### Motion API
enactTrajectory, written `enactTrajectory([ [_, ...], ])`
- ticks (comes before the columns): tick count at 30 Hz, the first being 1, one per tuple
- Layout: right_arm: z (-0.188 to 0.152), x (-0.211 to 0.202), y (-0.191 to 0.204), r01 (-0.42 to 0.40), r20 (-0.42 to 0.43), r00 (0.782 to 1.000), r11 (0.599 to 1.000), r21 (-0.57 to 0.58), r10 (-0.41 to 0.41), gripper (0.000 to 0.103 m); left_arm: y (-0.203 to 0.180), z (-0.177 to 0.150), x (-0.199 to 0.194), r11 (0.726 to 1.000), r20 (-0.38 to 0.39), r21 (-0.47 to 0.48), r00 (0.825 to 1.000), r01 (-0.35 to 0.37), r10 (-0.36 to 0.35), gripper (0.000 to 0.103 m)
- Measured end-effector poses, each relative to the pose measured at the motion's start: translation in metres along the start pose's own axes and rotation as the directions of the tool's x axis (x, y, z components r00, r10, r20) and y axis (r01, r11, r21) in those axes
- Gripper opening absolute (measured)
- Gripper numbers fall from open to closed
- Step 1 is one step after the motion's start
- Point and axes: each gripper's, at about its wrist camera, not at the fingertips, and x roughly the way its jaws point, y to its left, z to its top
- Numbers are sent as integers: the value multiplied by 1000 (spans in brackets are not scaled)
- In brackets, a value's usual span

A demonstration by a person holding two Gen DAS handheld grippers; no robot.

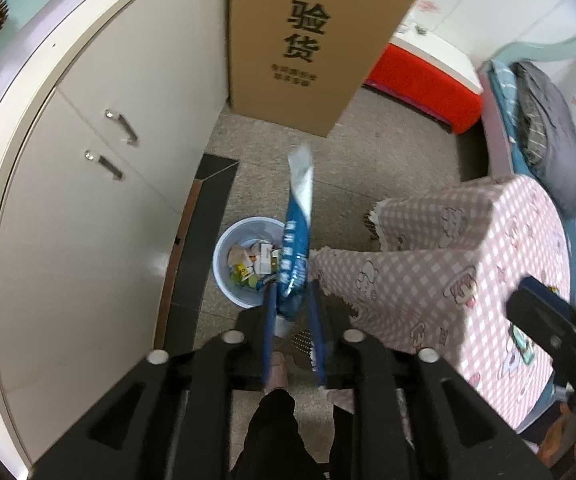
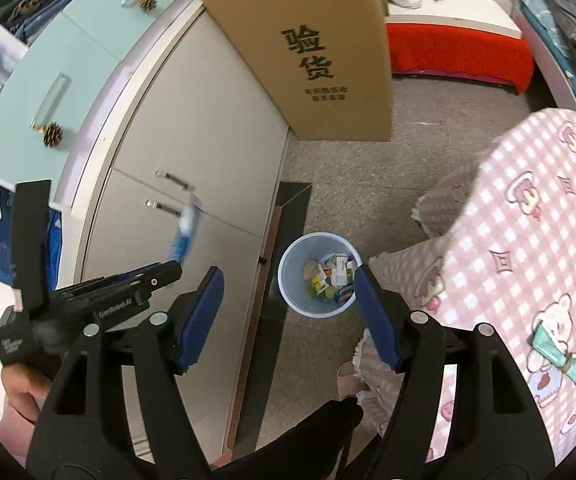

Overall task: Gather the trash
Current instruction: 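Move both open grippers back over the table toward the remaining trash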

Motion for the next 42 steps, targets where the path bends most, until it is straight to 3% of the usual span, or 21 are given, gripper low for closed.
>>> enactTrajectory([
  [1, -1, -2, -4, 3, 3, 1000, 1000, 12, -3, 67, 1, 2, 3, 1000, -9, -11, 1000, -5, 5, 48],
  [3, -3, -5, -10, 8, 7, 1000, 1000, 25, -8, 67, 3, 4, 6, 998, -3, -35, 999, -53, 53, 65],
  [4, -4, -7, -14, 12, 11, 1000, 999, 33, -13, 67, 5, 4, 7, 995, 0, -55, 997, -81, 81, 67],
  [8, -11, -12, -26, 22, 17, 1000, 998, 63, -23, 67, 8, 2, 13, 993, -43, -98, 997, -62, 58, 67],
  [12, -19, -20, -44, 32, 28, 999, 995, 100, -35, 67, -14, -4, 13, 998, -42, -43, 998, -55, 54, 67],
  [20, -42, -51, -99, 65, 59, 995, 977, 201, -78, 67, -102, -26, 20, 994, -81, 111, 997, 6, 3, 67],
  [28, -74, -106, -197, 120, 109, 980, 934, 336, -165, 67, -216, -68, 40, 968, -187, 228, 980, 107, -64, 68],
  [36, -91, -149, -300, 172, 94, 970, 911, 376, -222, 69, -312, -109, 71, 968, -267, 205, 960, 147, -89, 68],
  [42, -97, -153, -350, 163, 45, 981, 923, 348, -190, 70, -361, -130, 95, 983, -282, 125, 955, 136, -97, 68],
])
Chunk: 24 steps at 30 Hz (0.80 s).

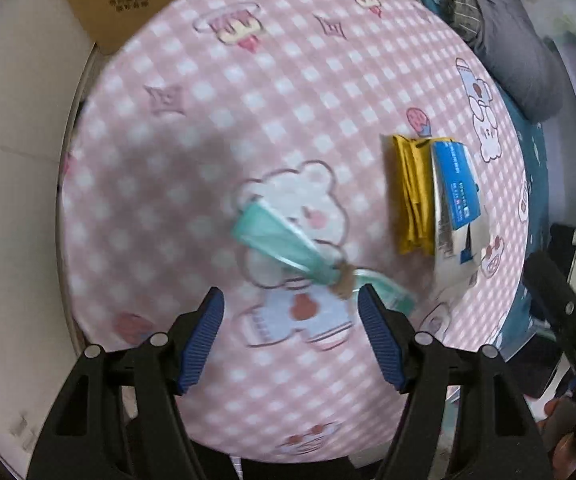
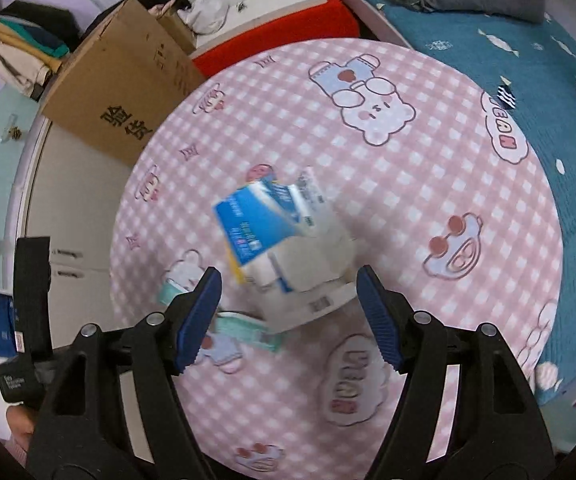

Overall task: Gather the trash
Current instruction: 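Move both open grippers back over the table toward the remaining trash, then grasp the teal tube with the left gripper while the right gripper grasps the blue-white box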

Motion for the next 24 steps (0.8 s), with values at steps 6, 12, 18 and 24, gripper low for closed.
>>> enactTrajectory([
  [6, 14, 18, -9, -45, -64, 997, 996, -82, 40, 73, -14, 3, 24, 995, -6, -85, 999, -46, 45, 68],
  [12, 24, 38, 2, -96, -121, 990, 982, -161, 77, 73, -36, 9, 35, 989, 10, -60, 990, -139, 140, 66],
  [18, 28, 58, 19, -123, -162, 983, 969, -213, 89, 73, -51, 10, 38, 975, 37, -31, 974, -222, 223, 33],
  [24, 30, 78, 31, -91, -185, 982, 959, -268, 42, 73, -22, 14, 26, 987, 29, -58, 988, -148, 150, 17],
])
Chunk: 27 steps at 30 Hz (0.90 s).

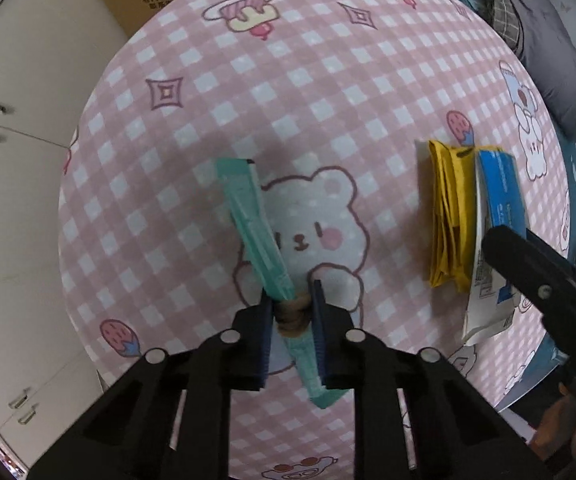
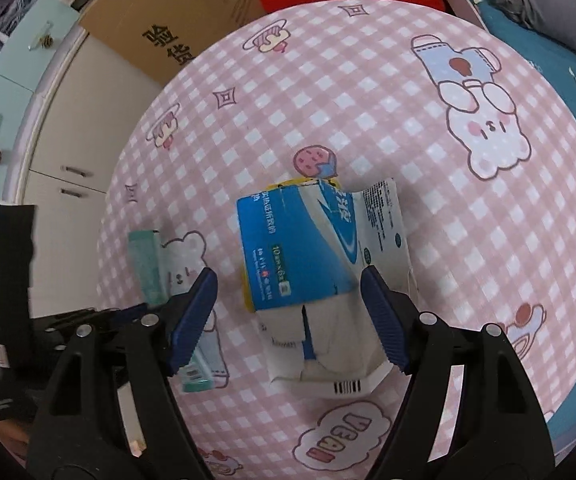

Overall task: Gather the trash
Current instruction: 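Grasp the teal tube with the left gripper while the right gripper grasps the blue-white box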

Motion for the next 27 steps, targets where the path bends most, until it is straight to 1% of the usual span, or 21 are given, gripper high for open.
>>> enactTrajectory([
  [1, 0, 3, 0, 7, -7, 1000, 1000, -5, -7, 71, 1, 1, -1, 1000, 7, 5, 1000, 0, 0, 17],
  [2, 0, 4, -1, 9, -11, 1000, 1000, -6, -9, 61, 3, 1, -2, 1000, 9, 8, 1000, 4, -4, 17],
  [5, -1, 5, -4, 13, -4, 1000, 1000, -4, -13, 55, 6, 3, -4, 1000, 11, 13, 1000, 19, -19, 17],
  [8, -3, -4, -11, 15, 16, 1000, 1000, 23, -15, 52, 20, 4, -12, 999, 19, 27, 999, 37, -38, 17],
  [13, -11, -30, -24, 29, 65, 997, 996, 87, -35, 51, 24, 9, -32, 995, 35, 63, 996, 75, -78, 16],
  [16, -13, -51, -19, 38, 110, 993, 994, 104, -49, 51, 26, 15, -45, 992, 52, 84, 994, 93, -98, 16],
  [18, -13, -62, -11, 32, 134, 990, 994, 108, -47, 51, 34, 15, -52, 990, 62, 93, 991, 110, -116, 16],
  [21, -10, -70, 16, 11, 163, 986, 996, 93, -26, 51, 45, 14, -60, 987, 77, 101, 988, 126, -134, 16],
  [24, -4, -70, 53, -17, 174, 985, 998, 60, 6, 52, 70, 13, -69, 986, 95, 101, 986, 130, -140, 16],
  [27, 0, -57, 101, -56, 166, 985, 998, 18, 52, 52, 105, 15, -79, 988, 110, 81, 984, 129, -138, 16],
])
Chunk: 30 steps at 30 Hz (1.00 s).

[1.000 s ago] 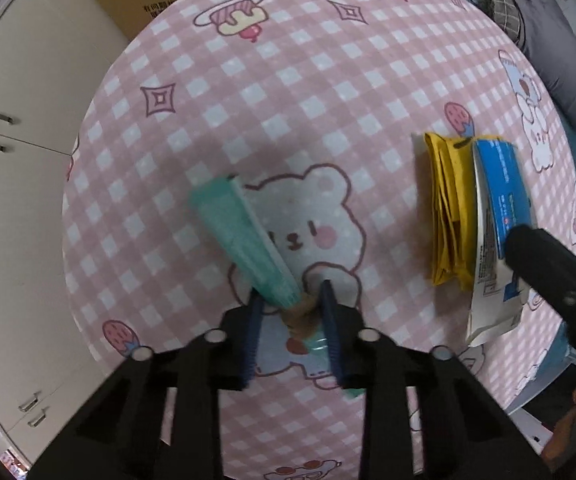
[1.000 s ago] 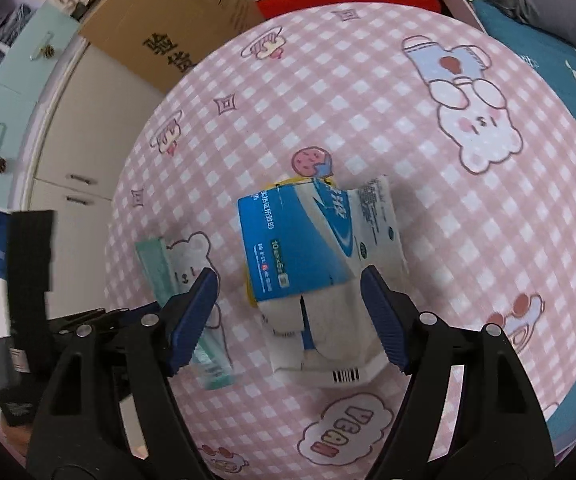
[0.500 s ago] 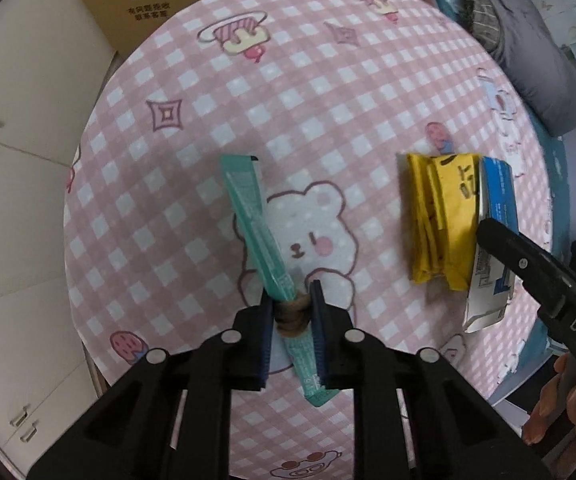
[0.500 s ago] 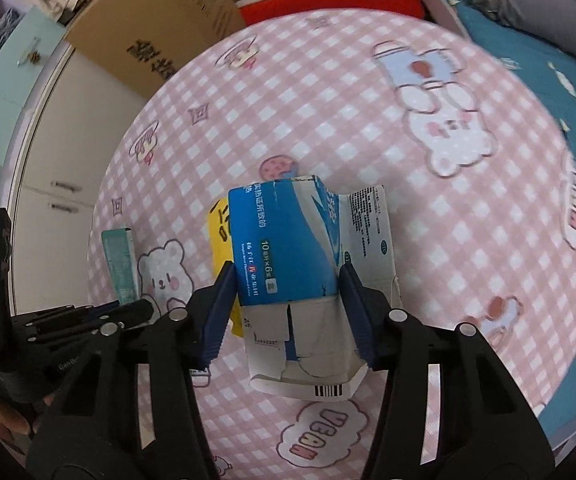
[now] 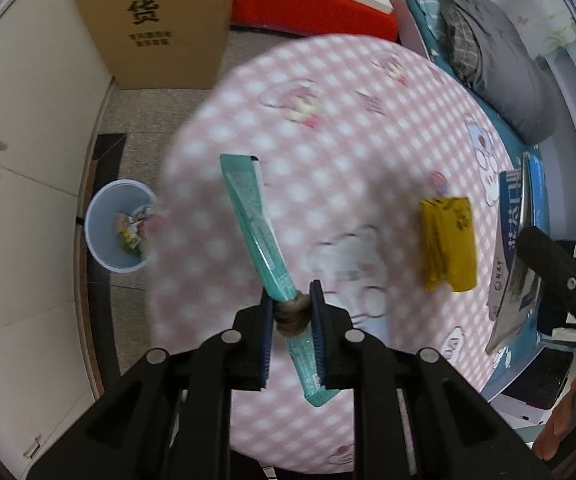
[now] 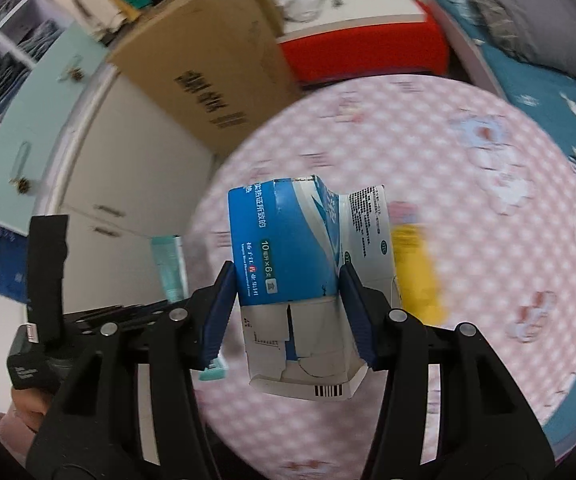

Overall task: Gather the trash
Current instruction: 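Grasp the teal tube with the left gripper while the right gripper grasps the blue-white box, then carry teal tube and blue-white box to the wastebasket and release both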

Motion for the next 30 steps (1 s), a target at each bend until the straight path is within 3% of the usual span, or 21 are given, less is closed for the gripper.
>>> enactTrajectory([
  [8, -5, 71, 127, -114, -95, 990, 989, -94, 105, 52, 120, -1, -32, 993, 29, -112, 998, -45, 49, 17],
  [18, -8, 146, 255, -189, -194, 969, 963, -193, 152, 54, 260, -4, -67, 958, 51, -266, 990, -111, 129, 17],
  [22, -6, 173, 285, -188, -211, 967, 961, -202, 145, 68, 299, -3, -74, 941, 46, -307, 985, -143, 164, 17],
  [30, -2, 190, 303, -139, -231, 969, 968, -208, 89, 69, 330, 3, -76, 932, 44, -333, 985, -143, 167, 17],
])
